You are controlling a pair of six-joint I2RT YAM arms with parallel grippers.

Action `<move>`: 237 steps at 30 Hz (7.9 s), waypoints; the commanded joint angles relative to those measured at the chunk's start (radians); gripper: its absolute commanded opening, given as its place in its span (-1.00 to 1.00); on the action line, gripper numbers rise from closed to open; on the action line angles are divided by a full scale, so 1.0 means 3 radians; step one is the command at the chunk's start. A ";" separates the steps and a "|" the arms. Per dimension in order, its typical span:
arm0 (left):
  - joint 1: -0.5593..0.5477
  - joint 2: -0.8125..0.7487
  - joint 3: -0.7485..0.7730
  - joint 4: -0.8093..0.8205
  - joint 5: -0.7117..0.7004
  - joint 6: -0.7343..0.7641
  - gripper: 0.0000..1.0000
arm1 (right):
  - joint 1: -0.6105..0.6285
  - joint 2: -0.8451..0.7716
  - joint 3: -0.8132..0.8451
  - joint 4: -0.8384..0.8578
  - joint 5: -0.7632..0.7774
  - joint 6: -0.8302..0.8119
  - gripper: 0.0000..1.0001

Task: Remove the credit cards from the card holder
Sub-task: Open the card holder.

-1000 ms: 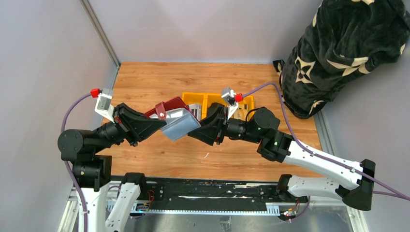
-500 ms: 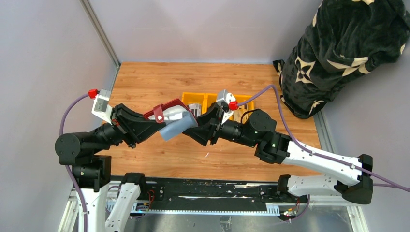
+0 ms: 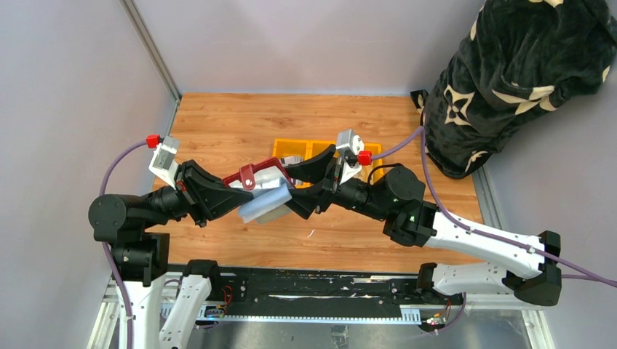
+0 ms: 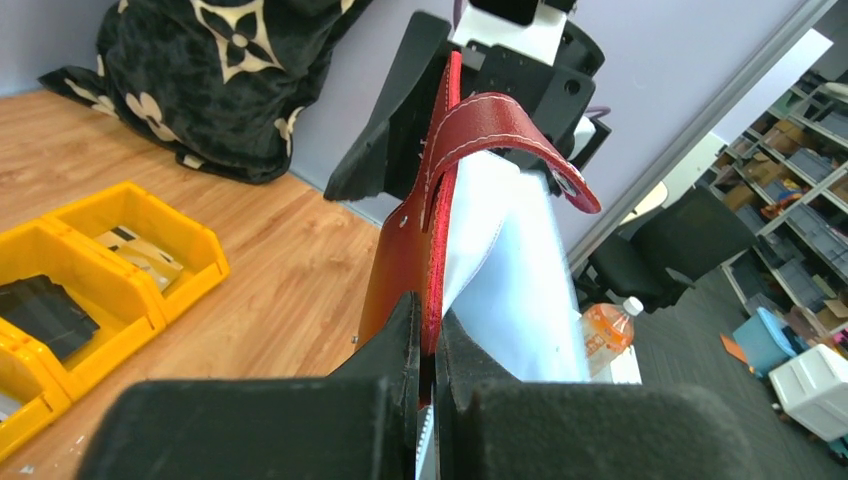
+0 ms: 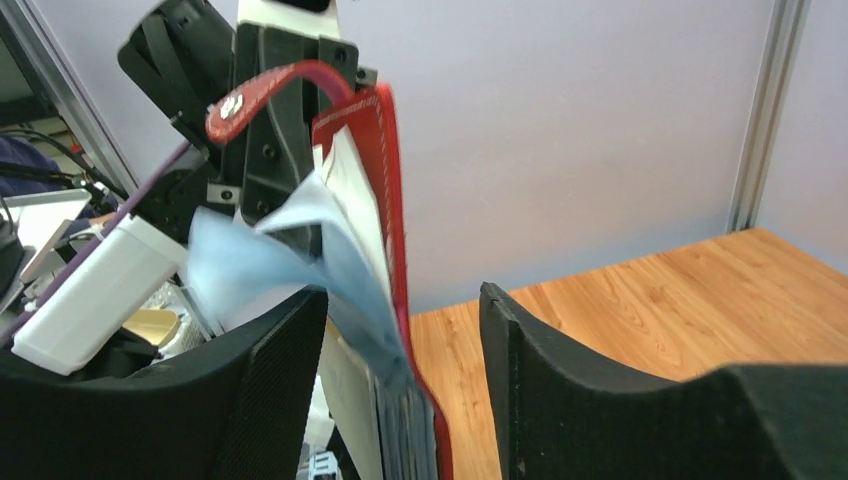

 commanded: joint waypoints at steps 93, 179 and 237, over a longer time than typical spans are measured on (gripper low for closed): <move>-0.0006 -0.0184 0.0100 -0.1636 0.0213 0.1463 0.81 | -0.0154 0.0315 0.0341 0.0670 -0.0788 0.1273 -1.00; -0.0005 -0.0504 0.0045 -0.1041 -0.0710 0.1501 -0.38 | 0.0040 0.0214 -0.0772 0.2139 0.0321 0.1415 -1.00; -0.0431 0.0697 0.0607 -0.3211 -0.0741 0.4197 -0.98 | -0.0623 0.0639 0.0931 -0.2203 -0.0906 -0.0387 0.75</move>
